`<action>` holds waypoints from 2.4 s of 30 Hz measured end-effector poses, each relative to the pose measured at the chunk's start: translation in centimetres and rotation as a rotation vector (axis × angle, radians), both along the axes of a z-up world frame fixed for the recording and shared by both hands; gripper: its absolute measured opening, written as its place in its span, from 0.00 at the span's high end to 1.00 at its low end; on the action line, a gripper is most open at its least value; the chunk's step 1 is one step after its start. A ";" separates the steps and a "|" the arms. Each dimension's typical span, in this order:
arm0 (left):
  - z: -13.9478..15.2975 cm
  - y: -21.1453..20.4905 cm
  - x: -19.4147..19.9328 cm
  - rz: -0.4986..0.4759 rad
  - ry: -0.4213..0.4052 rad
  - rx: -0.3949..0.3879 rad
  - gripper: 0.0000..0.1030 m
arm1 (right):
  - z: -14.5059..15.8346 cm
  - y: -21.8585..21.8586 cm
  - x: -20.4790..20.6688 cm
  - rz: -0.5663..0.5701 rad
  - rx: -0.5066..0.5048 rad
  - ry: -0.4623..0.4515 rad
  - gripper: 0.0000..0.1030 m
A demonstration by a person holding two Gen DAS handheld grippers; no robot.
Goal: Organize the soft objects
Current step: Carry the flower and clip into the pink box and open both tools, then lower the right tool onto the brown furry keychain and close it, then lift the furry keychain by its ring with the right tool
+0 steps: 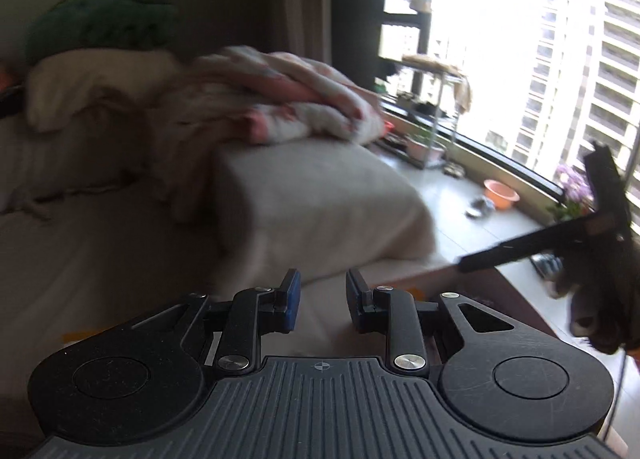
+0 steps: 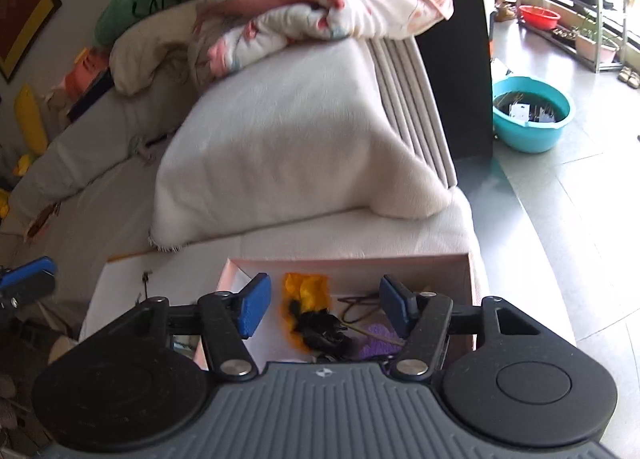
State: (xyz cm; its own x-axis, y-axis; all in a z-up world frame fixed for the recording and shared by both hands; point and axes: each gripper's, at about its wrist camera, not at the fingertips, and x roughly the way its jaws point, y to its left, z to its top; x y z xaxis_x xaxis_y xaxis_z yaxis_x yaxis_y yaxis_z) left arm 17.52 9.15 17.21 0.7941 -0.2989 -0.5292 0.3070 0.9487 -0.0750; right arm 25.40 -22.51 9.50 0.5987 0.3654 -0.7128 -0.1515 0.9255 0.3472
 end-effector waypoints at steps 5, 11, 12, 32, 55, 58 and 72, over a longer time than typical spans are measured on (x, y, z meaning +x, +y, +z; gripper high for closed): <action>0.0 5.6 2.1 0.009 0.074 0.004 0.73 | 3.9 2.8 -1.4 0.041 -0.014 -0.026 0.41; -3.1 6.4 5.4 -0.137 0.241 0.120 0.73 | 9.9 9.5 -2.6 0.185 0.047 -0.071 0.40; -3.5 6.0 5.8 -0.171 0.254 0.144 0.73 | 10.6 10.7 -2.7 0.213 0.049 -0.077 0.40; -10.9 -0.1 14.4 -0.375 0.549 0.322 0.72 | 6.6 12.1 -4.0 0.394 -0.104 -0.055 0.41; -11.3 22.0 -8.1 0.235 0.224 -0.313 0.73 | -6.3 28.7 6.6 0.356 -0.378 0.587 0.63; -12.0 23.4 -9.2 0.288 0.221 -0.356 0.73 | -7.1 29.6 6.0 0.371 -0.442 0.580 0.86; -9.6 21.5 -11.6 0.275 0.160 -0.389 0.73 | 13.5 27.4 -3.9 0.478 -0.191 -0.019 0.89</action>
State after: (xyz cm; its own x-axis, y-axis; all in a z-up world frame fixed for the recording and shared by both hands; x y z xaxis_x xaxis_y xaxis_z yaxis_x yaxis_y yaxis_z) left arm 5.93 30.69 7.63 0.7893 -0.2891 -0.5416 0.0053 0.8854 -0.4648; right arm 21.48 4.87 22.97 0.4103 0.4655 -0.7842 -0.5779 0.7979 0.1713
